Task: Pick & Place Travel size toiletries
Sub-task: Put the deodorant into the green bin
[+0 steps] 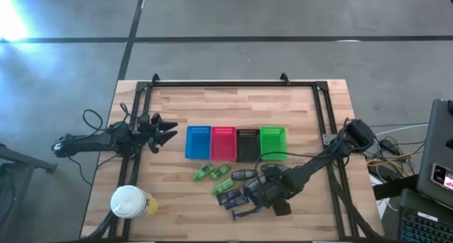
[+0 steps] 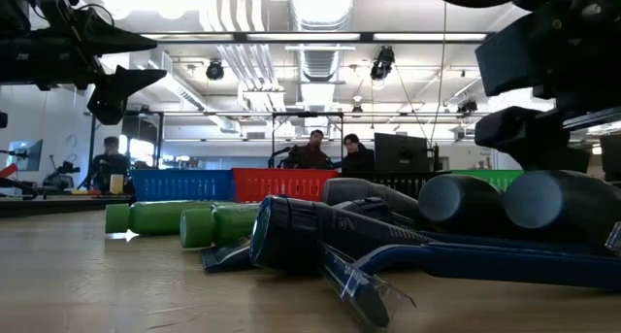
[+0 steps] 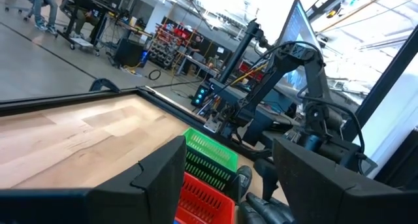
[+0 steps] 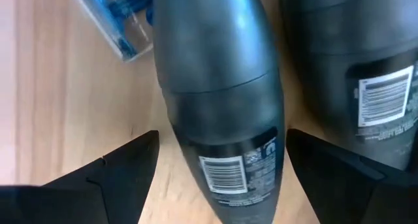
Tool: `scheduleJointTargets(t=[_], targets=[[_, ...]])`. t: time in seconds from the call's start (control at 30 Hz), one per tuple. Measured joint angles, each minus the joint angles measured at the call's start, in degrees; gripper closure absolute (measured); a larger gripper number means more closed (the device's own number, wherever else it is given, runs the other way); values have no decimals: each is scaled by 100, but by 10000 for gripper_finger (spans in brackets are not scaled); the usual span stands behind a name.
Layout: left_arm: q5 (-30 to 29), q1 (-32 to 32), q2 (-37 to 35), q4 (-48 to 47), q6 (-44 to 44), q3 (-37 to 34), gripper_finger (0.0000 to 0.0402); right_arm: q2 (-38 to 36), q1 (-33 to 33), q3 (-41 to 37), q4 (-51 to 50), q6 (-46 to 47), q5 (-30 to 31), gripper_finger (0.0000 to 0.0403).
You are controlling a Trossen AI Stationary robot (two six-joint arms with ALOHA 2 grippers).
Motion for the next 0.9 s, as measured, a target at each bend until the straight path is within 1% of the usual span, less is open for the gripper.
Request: scheduleJointTargets(t=[0.1, 0.23, 0.43, 0.63, 0.9], targets=[[0, 1, 0, -1, 0, 0, 167, -11, 2, -61, 127, 172, 40, 68], [0, 2, 0, 1, 0, 0, 167, -11, 22, -83, 199, 163, 420, 87], [0, 1, 0, 1, 0, 0, 167, -11, 8, -112, 242, 491, 492, 143], [0, 1, 0, 1, 0, 0, 168, -8, 4, -71, 253, 405, 533, 207], [0, 1, 0, 3, 0, 0, 168, -105, 150, 215, -36, 799, 448, 207]])
